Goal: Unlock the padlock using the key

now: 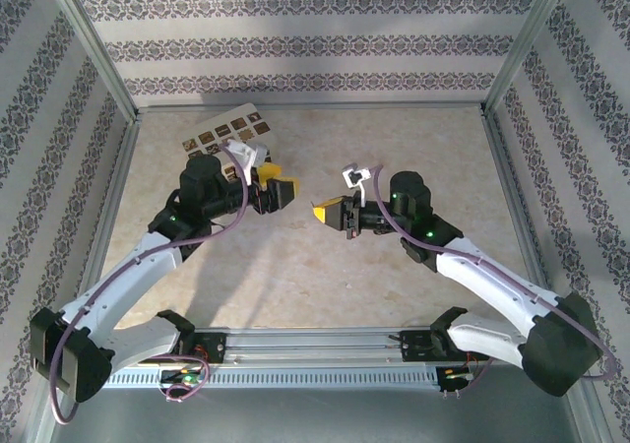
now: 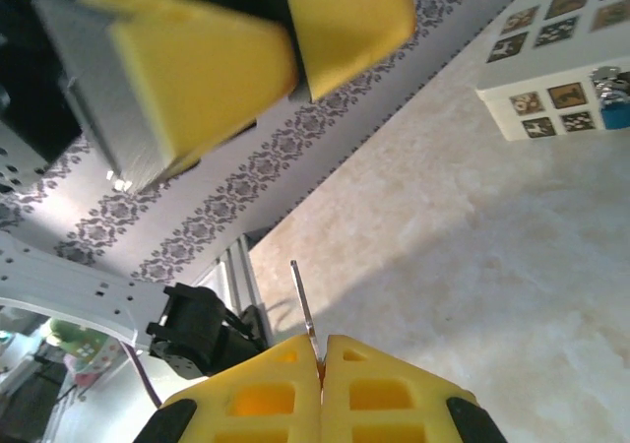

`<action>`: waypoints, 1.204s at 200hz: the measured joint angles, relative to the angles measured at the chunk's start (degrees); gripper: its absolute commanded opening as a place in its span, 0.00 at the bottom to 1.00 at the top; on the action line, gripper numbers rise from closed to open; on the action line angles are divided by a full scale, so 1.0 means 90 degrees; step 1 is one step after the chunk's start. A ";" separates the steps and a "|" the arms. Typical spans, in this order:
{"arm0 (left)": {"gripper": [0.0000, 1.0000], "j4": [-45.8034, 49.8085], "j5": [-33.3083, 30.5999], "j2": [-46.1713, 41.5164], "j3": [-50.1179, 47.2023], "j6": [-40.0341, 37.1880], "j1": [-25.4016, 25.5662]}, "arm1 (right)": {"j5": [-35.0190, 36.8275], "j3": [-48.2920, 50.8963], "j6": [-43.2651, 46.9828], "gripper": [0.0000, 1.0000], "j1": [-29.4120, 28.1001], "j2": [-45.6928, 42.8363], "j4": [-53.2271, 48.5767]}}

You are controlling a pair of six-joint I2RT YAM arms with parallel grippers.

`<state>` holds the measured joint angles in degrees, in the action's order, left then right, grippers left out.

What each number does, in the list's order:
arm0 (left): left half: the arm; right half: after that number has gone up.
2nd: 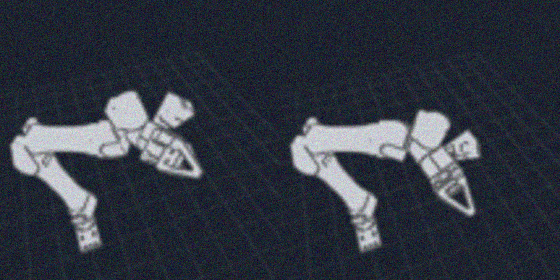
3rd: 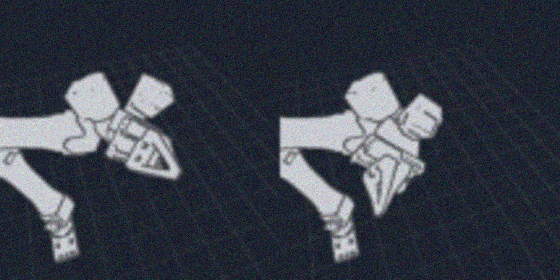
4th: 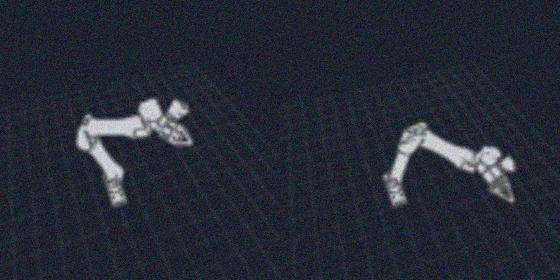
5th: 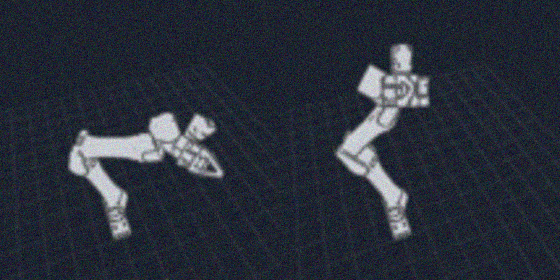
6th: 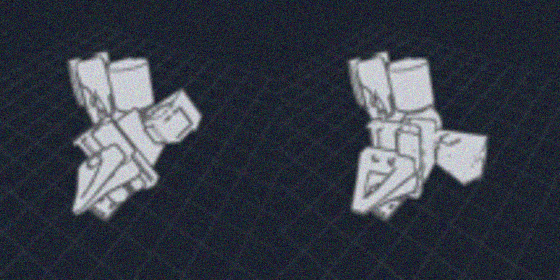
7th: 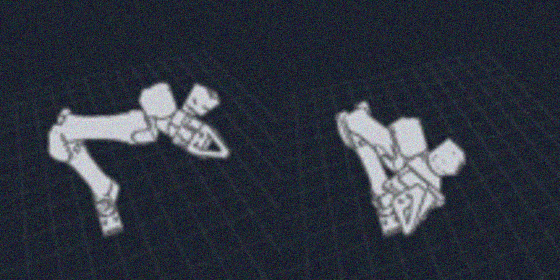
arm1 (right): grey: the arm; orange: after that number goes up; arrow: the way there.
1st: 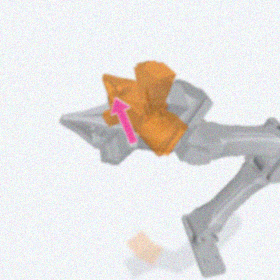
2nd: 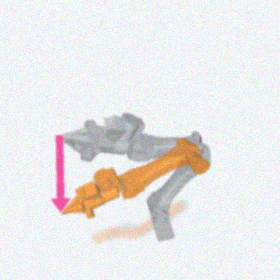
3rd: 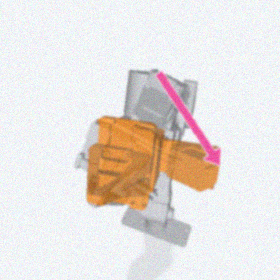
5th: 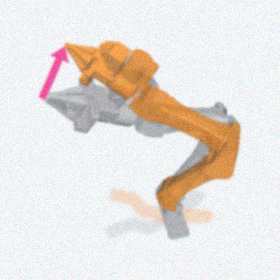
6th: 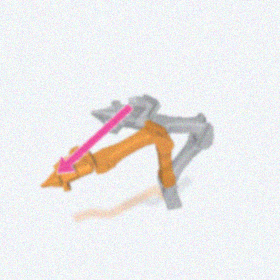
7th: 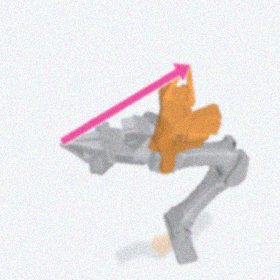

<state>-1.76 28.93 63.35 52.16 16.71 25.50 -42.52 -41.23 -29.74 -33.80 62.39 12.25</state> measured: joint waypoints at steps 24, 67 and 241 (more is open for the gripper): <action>0.82 0.0566 -0.0614 0.0585 0.0508 -0.0121 -0.0330 | 0.0231 0.0000 0.0291 0.00 0.0036 -0.0148 -0.0520; 0.93 0.1695 -0.1574 0.2322 0.1897 -0.0316 -0.0959 | 0.0777 0.0000 0.0687 0.00 0.0036 -0.0347 -0.1423; 0.99 0.4405 -0.2436 0.7618 0.7737 -0.1348 -0.1265 | 0.1591 0.0284 0.0996 0.00 0.0204 -0.0971 -0.2608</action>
<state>37.89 7.01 131.92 121.80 4.58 14.11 -28.21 -38.68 -20.78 -31.97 53.65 -11.22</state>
